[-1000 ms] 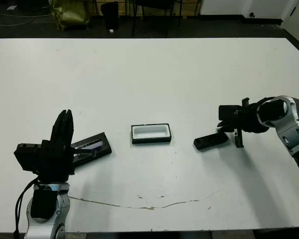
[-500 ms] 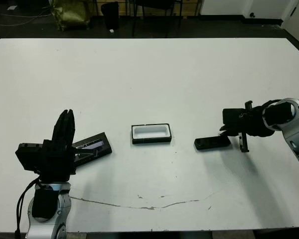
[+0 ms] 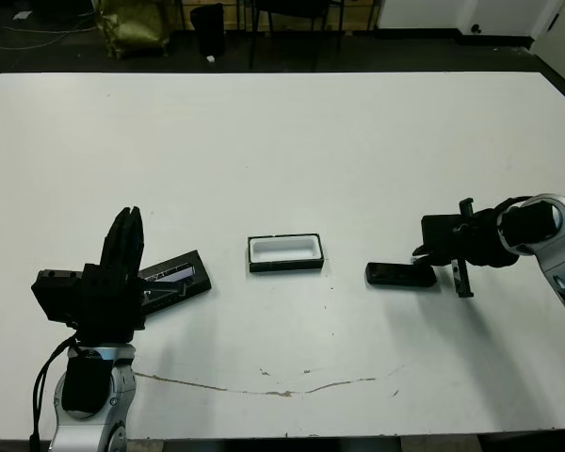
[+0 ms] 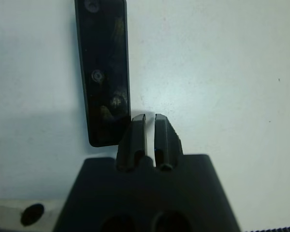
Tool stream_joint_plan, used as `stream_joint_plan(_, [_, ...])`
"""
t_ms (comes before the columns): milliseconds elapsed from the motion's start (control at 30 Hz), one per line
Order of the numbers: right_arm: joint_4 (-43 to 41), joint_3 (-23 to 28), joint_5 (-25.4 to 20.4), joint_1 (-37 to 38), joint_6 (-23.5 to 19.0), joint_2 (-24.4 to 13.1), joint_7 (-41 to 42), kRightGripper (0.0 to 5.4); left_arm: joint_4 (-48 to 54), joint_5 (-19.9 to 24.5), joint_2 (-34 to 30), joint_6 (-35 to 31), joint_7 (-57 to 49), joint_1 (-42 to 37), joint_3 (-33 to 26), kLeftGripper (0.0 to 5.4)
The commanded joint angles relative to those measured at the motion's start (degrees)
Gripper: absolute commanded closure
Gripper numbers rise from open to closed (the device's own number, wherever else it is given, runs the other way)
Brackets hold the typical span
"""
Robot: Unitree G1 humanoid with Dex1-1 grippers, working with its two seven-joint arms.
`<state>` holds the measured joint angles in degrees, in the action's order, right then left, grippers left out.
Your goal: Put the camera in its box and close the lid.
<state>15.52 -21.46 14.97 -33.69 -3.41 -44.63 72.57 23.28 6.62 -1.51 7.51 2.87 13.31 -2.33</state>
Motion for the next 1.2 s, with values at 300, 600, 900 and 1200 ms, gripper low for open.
stream_joint_plan(300, [-2.17,0.35,-3.33,3.59,-7.20,-2.29,4.86,5.40,-0.33,-0.89,0.20,-0.98,-0.54,0.39,-0.10,5.37])
stream_joint_plan(600, [-7.64,2.23,-6.44,6.97,-7.81,-4.81,5.20,5.40,-0.09,-1.08,0.51,-0.96,-0.82,0.62,0.05,5.37])
stream_joint_plan(900, [-13.54,1.24,-6.44,8.38,-13.66,-6.00,5.87,5.40,0.41,-1.19,0.57,-1.29,-0.78,1.25,0.35,5.37])
stream_joint_plan(1200, [-20.15,0.69,-6.44,10.70,-16.75,-6.96,5.61,5.40,0.66,-1.16,0.59,-1.50,-0.66,1.37,0.61,5.37])
